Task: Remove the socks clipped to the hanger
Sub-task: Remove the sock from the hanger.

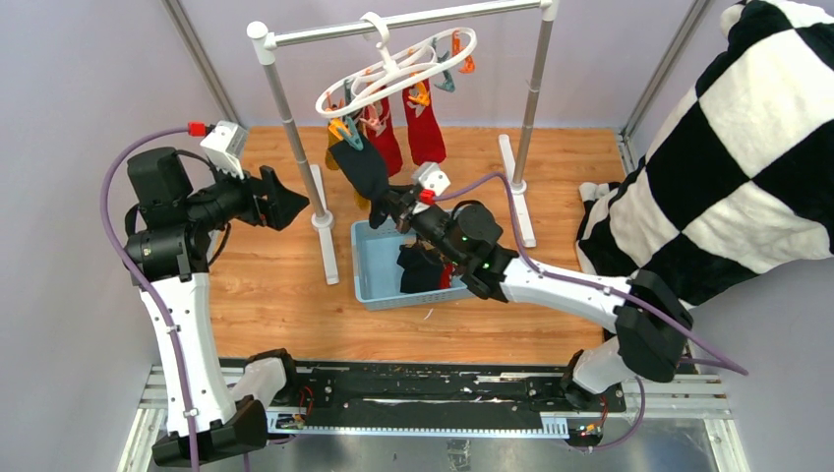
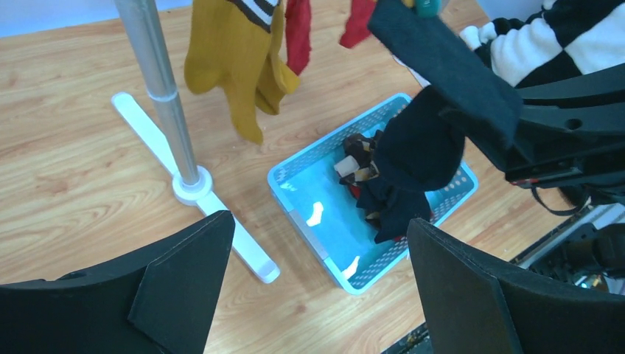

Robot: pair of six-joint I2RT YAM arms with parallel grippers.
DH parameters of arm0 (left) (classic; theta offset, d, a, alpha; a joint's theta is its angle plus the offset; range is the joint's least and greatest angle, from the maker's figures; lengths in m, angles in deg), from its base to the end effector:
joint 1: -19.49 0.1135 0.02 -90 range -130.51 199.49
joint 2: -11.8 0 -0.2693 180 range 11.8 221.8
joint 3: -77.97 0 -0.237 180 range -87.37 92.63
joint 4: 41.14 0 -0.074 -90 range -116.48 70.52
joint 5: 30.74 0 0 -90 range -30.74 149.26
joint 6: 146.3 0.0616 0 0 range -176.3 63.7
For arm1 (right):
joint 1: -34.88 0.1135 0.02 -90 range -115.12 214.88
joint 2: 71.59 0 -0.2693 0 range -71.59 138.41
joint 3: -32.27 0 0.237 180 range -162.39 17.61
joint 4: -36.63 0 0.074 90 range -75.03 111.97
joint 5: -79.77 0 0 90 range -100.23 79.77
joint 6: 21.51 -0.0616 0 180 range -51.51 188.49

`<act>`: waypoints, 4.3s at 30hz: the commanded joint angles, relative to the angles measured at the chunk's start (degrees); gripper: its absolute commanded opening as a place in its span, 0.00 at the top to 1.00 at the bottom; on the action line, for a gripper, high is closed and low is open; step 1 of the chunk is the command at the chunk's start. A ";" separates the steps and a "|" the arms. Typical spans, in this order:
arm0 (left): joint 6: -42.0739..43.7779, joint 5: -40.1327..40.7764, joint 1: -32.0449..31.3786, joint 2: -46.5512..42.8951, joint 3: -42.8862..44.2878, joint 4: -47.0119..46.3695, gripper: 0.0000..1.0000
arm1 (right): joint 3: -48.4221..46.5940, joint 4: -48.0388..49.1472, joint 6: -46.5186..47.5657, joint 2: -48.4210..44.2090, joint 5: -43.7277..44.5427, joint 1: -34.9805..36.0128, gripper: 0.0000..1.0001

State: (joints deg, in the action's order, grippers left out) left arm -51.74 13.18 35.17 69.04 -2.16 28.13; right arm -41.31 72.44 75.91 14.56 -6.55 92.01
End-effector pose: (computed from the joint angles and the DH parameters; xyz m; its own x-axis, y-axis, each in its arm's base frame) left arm 0.1593 -0.0014 0.4481 -0.3960 -0.0539 -0.9167 0.4654 0.8488 -0.2509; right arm 0.1975 0.2983 0.3841 0.3165 0.2523 -0.9144 -0.7718 0.6290 -0.0935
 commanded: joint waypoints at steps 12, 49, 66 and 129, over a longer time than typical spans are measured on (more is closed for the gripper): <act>1.49 -15.53 0.25 -2.97 -4.68 0.72 0.05 | 5.47 0.54 -32.64 -8.44 -24.71 -7.38 1.00; -5.16 -20.20 -9.96 3.77 4.99 -0.21 0.00 | -16.16 -32.05 -2.75 0.29 1.67 13.07 0.99; -16.67 -4.83 -14.85 6.68 -1.69 -13.20 0.39 | -17.90 -32.69 -5.44 0.72 -2.11 13.80 0.86; -11.03 -6.46 -15.07 2.49 -3.18 -7.74 0.81 | -33.72 28.18 -88.55 28.85 -30.60 -11.77 0.40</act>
State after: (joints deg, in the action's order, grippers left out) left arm -64.16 2.92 20.46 73.12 -5.76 17.60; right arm -72.96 96.99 -10.80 43.08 -38.26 80.84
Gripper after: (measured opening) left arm 0.190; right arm 0.607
